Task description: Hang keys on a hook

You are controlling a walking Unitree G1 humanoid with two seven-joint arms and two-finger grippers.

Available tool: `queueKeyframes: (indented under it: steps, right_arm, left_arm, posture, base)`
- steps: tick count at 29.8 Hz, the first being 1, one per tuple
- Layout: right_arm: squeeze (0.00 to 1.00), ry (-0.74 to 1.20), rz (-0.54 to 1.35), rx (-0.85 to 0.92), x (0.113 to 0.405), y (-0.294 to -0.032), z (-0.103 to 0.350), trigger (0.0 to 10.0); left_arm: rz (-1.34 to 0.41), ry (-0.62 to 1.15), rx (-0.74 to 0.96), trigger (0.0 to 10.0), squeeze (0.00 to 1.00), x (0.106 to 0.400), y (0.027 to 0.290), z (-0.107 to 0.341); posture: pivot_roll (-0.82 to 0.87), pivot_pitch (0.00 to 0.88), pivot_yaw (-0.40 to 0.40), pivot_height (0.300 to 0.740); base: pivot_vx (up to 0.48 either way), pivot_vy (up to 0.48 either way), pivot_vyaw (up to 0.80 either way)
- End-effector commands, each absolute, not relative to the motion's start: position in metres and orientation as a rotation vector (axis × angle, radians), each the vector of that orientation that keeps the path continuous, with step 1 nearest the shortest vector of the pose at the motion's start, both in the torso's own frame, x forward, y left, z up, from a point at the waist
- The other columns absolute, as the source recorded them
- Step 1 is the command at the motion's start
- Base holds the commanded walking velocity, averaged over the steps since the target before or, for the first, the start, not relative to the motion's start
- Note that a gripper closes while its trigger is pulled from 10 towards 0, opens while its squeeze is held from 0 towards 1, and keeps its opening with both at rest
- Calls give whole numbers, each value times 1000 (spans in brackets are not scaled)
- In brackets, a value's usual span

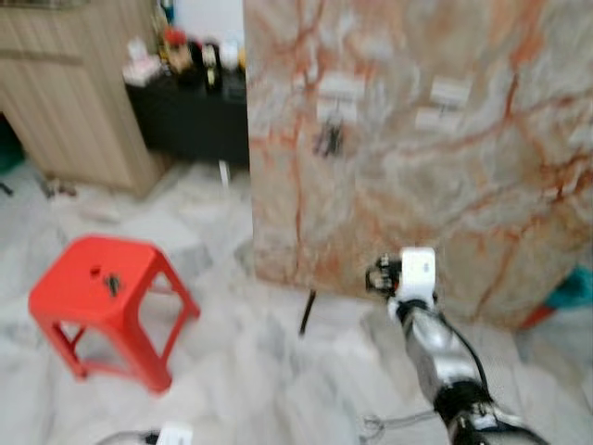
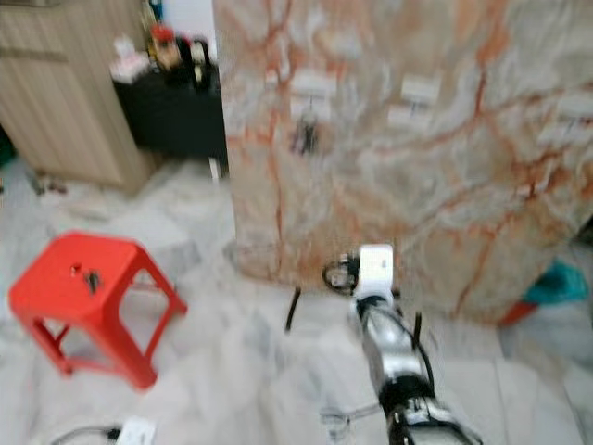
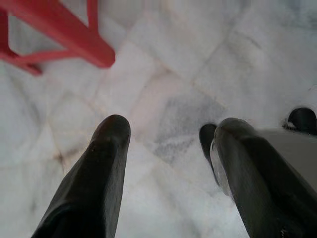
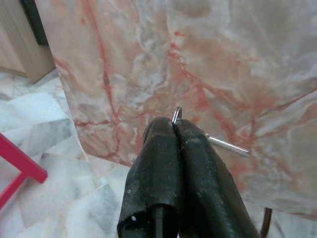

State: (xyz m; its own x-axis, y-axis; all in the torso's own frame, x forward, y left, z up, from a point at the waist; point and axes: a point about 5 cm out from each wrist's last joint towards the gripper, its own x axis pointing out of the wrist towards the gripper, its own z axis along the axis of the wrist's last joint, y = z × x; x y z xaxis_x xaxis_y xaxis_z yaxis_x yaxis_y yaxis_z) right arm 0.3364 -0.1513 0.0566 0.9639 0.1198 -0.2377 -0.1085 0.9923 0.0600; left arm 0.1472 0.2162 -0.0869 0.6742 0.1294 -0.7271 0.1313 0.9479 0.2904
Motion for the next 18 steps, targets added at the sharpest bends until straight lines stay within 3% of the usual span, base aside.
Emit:
queueKeyframes:
  steps: [1, 4, 7, 12, 15, 18]
  right_arm:
    - [0, 227, 168, 21, 343, -144, 67, 10000]
    - [0, 217, 190, 18, 346, -141, 72, 10000]
    - [0, 236, 225, -18, 348, -139, 75, 10000]
    - [0, 272, 306, -116, 351, -142, 82, 10000]
    - [0, 269, 365, -168, 355, -150, 93, 10000]
    - [0, 271, 425, -239, 362, -162, 108, 10000]
  left_arm:
    - [7, 808, 357, 10000, 0, 146, 219, -85]
    - [-63, 387, 363, 10000, 0, 225, 219, -28]
    - [-115, 107, 336, 10000, 0, 232, 218, 0]
    - [-194, 12, 388, 10000, 0, 216, 231, 14]
    - [-164, 171, 395, 10000, 0, 256, 224, 19]
    - [-239, 75, 407, 10000, 0, 277, 216, 53]
  posture:
    - [61, 30, -94, 740]
    - [61, 33, -90, 740]
    - [55, 40, -84, 740]
    - [54, 46, -74, 740]
    - [54, 46, -74, 740]
    - [54, 56, -71, 740]
  base:
    - [0, 0, 0]
    - [0, 0, 0]
    - [0, 0, 0]
    - [0, 0, 0]
    - [0, 0, 0]
    - [0, 0, 0]
